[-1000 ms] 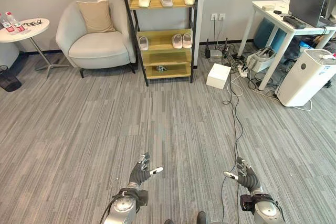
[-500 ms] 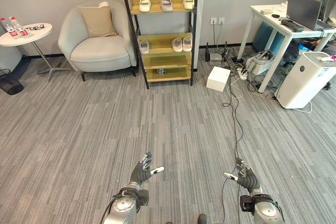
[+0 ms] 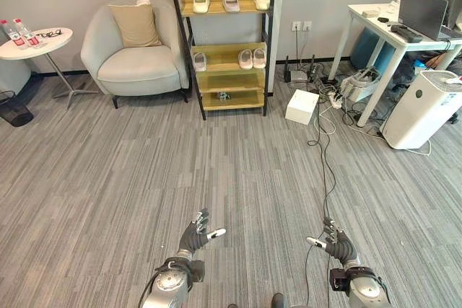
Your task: Arrange the slippers neatly on the shoe rack.
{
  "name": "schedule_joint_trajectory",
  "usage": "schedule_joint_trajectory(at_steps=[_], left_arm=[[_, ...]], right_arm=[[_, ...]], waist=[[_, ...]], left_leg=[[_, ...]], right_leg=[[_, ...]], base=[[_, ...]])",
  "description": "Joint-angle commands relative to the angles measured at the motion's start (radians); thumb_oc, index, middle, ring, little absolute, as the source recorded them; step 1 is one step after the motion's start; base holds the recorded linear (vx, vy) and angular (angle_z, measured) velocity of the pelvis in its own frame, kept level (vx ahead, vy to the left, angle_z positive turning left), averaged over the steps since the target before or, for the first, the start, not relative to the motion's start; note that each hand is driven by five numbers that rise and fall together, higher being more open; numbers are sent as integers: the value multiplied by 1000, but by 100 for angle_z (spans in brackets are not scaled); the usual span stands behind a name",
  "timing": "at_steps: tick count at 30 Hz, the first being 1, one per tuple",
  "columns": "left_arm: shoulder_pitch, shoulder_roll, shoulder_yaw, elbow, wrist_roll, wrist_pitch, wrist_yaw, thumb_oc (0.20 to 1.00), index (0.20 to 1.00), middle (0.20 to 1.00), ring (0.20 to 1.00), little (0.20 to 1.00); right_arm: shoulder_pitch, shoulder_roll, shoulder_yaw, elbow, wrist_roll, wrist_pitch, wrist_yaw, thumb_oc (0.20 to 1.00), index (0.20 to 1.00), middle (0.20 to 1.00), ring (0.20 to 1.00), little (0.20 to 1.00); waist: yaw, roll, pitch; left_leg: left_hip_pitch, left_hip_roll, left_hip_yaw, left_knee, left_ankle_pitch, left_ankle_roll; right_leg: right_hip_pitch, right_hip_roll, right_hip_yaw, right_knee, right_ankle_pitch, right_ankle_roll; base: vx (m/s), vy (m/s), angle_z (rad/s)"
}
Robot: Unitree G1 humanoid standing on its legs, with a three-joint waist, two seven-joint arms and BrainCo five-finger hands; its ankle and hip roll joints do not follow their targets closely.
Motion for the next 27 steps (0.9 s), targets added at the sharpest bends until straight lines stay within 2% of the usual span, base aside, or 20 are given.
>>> schedule_joint_trajectory(at_steps=[1,10,11,12,13,14,15,16,17,18,21,24,27], left_arm=[[-60,6,12,-2,-13,-43,12,1000,1000,1000,1000,1000],[-27,23,64,-2,-17,-41,29,1000,1000,1000,1000,1000],[-26,27,70,0,-16,-41,30,1000,1000,1000,1000,1000],[-31,40,83,5,-19,-41,32,1000,1000,1000,1000,1000],[-31,43,88,4,-18,-39,31,1000,1000,1000,1000,1000],[-30,49,95,12,-6,-40,32,1000,1000,1000,1000,1000],[-30,49,95,12,-6,-40,32,1000,1000,1000,1000,1000],[-34,52,96,16,-3,-39,33,1000,1000,1000,1000,1000],[-36,56,100,13,5,-40,32,1000,1000,1000,1000,1000],[-36,55,100,13,5,-40,32,1000,1000,1000,1000,1000],[-40,63,99,-5,2,-43,19,1000,1000,1000,1000,1000],[-64,65,97,-12,7,-46,16,1000,1000,1000,1000,1000],[-99,64,89,-19,10,-54,9,1000,1000,1000,1000,1000]], right_arm=[[-59,4,10,-10,6,-44,-4,1000,1000,1000,1000,1000],[-77,-9,-4,-4,12,-38,-12,1000,1000,1000,1000,1000],[-80,-11,-12,-7,13,-38,-13,1000,1000,1000,1000,1000],[-94,-16,-33,-22,19,-43,-13,1000,1000,1000,1000,1000],[-97,-13,-36,-32,19,-44,-12,1000,1000,1000,1000,1000],[-103,-15,-43,-43,16,-45,-9,1000,1000,1000,1000,1000],[-103,-15,-43,-43,16,-44,-9,1000,1000,1000,1000,1000],[-101,-16,-45,-51,14,-47,-6,1000,1000,1000,1000,1000],[-93,-15,-45,-66,14,-45,-1,1000,1000,1000,1000,1000],[-92,-15,-45,-67,14,-45,-1,1000,1000,1000,1000,1000],[-92,-24,-46,-75,15,-44,7,1000,1000,1000,1000,1000],[-107,-23,-37,-68,7,-44,2,1000,1000,1000,1000,1000],[-110,-29,-34,-73,-2,-45,5,1000,1000,1000,1000,1000]], waist=[[-8,-19,24],[6,-21,47],[6,-20,52],[3,-18,77],[3,-18,87],[0,-21,118],[1,-23,117],[-3,-22,130],[4,-20,140],[3,-20,141],[9,-10,147],[11,-21,148],[4,-32,140]], left_leg=[[42,5,22,0,-188,-10],[52,-9,16,0,-202,15],[51,-11,15,0,-205,20],[48,-14,19,5,-209,36],[48,-16,21,8,-213,43],[64,-29,34,12,-220,62],[63,-31,35,12,-220,63],[74,-35,36,13,-225,69],[105,-39,55,0,-236,70],[106,-38,55,0,-237,70],[115,-21,67,0,-248,54],[122,-15,85,0,-259,33],[146,-12,89,0,-287,16]], right_leg=[[69,-46,-2,2,-201,73],[75,-53,26,2,-201,83],[58,-58,27,43,-213,86],[-16,-69,25,211,-250,104],[-68,-79,26,310,-247,113],[-152,-109,25,492,-197,152],[-157,-112,27,499,-201,153],[-193,-120,32,577,-175,154],[-238,-143,3,608,-177,141],[-235,-142,2,606,-177,141],[-209,-113,-49,364,-172,119],[-206,-76,-48,95,-114,144],[-187,-63,-28,12,-92,148]], base=[[0,0,0],[59,75,-10],[55,205,-3],[36,246,0],[46,325,-18],[8,171,-32],[66,183,-41],[140,115,-9],[144,112,6],[177,56,6],[178,-64,-9],[226,-163,-23],[376,-236,-9]])
